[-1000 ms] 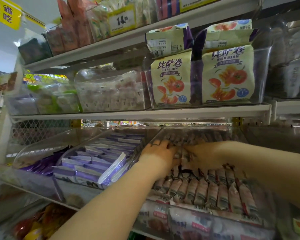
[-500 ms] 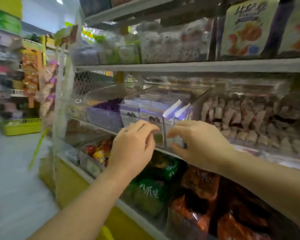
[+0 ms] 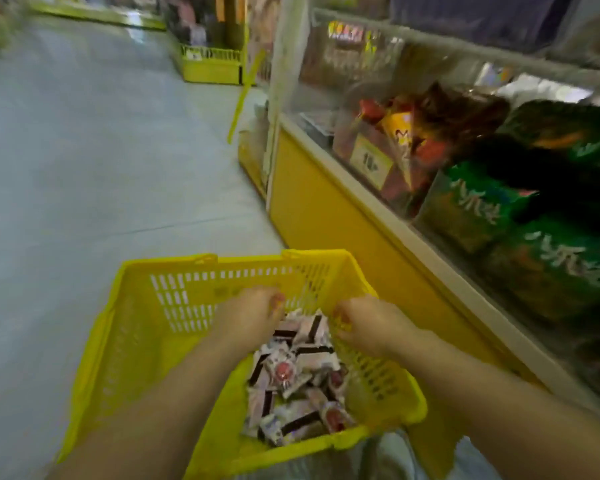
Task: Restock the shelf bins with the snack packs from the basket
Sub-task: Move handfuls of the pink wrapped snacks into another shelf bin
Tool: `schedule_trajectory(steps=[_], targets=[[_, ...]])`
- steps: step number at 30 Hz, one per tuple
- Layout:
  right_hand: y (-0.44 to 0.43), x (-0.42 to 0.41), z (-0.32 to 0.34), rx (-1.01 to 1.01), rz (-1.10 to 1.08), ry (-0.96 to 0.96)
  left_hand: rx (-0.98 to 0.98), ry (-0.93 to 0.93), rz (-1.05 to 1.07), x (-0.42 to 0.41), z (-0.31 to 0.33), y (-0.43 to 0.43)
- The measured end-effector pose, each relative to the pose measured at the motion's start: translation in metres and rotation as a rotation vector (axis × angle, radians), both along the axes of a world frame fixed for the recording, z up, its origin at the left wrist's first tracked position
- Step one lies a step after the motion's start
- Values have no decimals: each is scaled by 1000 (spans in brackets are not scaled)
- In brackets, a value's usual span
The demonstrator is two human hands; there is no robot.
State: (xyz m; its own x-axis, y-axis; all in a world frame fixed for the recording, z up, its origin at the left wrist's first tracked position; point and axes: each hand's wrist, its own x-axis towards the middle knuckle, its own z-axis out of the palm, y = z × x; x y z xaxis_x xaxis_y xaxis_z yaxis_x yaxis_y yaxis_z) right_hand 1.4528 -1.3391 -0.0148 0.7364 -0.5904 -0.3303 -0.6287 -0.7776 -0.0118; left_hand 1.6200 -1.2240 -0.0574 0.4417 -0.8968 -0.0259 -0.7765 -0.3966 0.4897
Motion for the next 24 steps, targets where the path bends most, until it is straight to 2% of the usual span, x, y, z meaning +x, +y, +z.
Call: schedule_trajectory(steps=[4,7,10,13,17,19,21,24], targets=[[-15,17,-78,234,-4,143,242,174,14,7,-76,-3],[-22,23,-123,284,-17,168,358,281,-10,3,-123,-8],[-26,27,-157,235,19,127,370,333,26,-2,-155,-17],[-30,28,-183,173,82,170,362,422,63,-9,-172,-29],[-32,31,-195,39,103,155,405,334,47,-16,-186,-39],[-35,32,-191,34,97,142,435,307,41,-16,-188,-42],[-38,31,-181,169,5,85,477,384,52,-16,-186,-42],[-47,25,-166,599,-337,-195,491,524,40,-14,-181,-42]])
